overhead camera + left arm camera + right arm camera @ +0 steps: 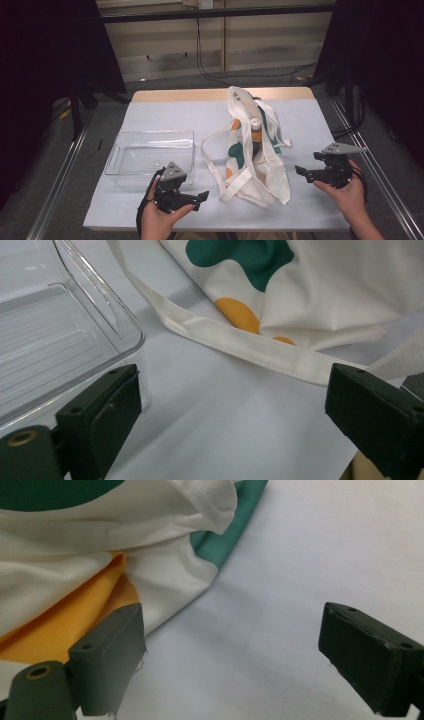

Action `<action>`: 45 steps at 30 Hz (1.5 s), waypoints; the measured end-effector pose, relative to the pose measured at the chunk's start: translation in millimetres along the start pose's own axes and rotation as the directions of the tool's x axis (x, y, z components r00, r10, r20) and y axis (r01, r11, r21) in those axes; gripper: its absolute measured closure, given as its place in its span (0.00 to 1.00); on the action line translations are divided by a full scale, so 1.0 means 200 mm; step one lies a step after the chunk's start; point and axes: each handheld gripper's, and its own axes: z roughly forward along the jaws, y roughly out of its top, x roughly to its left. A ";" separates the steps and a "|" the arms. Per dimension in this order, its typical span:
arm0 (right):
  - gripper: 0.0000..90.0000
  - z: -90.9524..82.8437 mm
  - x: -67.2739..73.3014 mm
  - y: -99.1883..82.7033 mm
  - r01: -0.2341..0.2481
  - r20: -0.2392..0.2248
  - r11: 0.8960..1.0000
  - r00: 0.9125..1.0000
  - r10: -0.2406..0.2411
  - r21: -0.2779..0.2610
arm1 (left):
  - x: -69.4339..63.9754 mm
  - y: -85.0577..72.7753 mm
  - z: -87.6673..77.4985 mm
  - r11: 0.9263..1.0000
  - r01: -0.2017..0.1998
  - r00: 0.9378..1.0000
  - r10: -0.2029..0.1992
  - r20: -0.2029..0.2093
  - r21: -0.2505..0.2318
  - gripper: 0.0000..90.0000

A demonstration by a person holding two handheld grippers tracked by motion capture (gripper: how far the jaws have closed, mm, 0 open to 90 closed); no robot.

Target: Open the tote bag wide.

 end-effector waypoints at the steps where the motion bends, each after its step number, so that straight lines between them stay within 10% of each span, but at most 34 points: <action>1: 0.12 0.00 0.00 0.00 0.000 0.000 1.000 1.000 0.000 0.000 | 0.00 0.00 0.00 1.000 0.000 1.000 0.000 0.000 0.000 0.10; 21: 0.21 -0.01 0.00 0.06 -0.038 -0.010 0.998 0.999 0.038 -0.049 | 0.01 0.17 -0.02 0.997 0.035 0.999 -0.036 -0.008 -0.065 0.13; 45: 0.42 0.07 0.10 0.32 0.044 -0.068 0.996 0.996 -0.050 -0.077 | 0.09 0.44 0.11 0.998 0.005 0.998 -0.008 -0.062 -0.056 0.25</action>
